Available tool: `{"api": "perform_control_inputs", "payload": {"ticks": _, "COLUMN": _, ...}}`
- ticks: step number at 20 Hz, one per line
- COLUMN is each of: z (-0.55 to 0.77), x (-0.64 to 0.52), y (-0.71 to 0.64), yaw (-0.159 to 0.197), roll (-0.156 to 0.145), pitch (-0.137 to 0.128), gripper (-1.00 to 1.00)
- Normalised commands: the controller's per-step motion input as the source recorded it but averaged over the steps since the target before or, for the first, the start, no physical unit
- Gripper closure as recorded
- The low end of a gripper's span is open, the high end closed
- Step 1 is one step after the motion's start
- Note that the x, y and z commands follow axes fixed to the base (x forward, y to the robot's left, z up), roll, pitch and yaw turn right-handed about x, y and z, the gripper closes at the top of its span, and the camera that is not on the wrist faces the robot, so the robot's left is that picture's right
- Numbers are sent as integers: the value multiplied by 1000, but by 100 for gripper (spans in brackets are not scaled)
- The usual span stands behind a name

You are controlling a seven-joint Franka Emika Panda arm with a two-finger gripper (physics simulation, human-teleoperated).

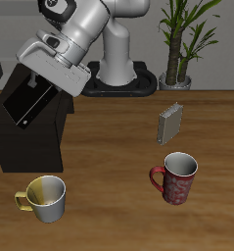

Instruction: Place the black book flat on top of the shelf and place the white-yellow mug on top of the shelf

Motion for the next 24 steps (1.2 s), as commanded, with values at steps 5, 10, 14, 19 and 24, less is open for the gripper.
{"api": "perform_control_inputs", "payload": {"ticks": 5, "z": 78, "x": -151, "y": 577, "yaw": -33, "roll": 229, "pitch": 67, "gripper": -100}}
{"api": "perform_control_inputs", "payload": {"ticks": 10, "z": 177, "x": -279, "y": 553, "yaw": -69, "roll": 184, "pitch": 5, "gripper": -100}}
{"api": "perform_control_inputs", "payload": {"ticks": 14, "z": 100, "x": -170, "y": 237, "yaw": -75, "roll": 142, "pitch": 19, "gripper": -100}}
{"api": "perform_control_inputs", "payload": {"ticks": 19, "z": 61, "x": -134, "y": -39, "yaw": -190, "roll": 137, "pitch": 23, "gripper": -100}}
{"api": "perform_control_inputs", "payload": {"ticks": 24, "z": 45, "x": 72, "y": -234, "yaw": -128, "roll": 134, "pitch": 61, "gripper": -100}}
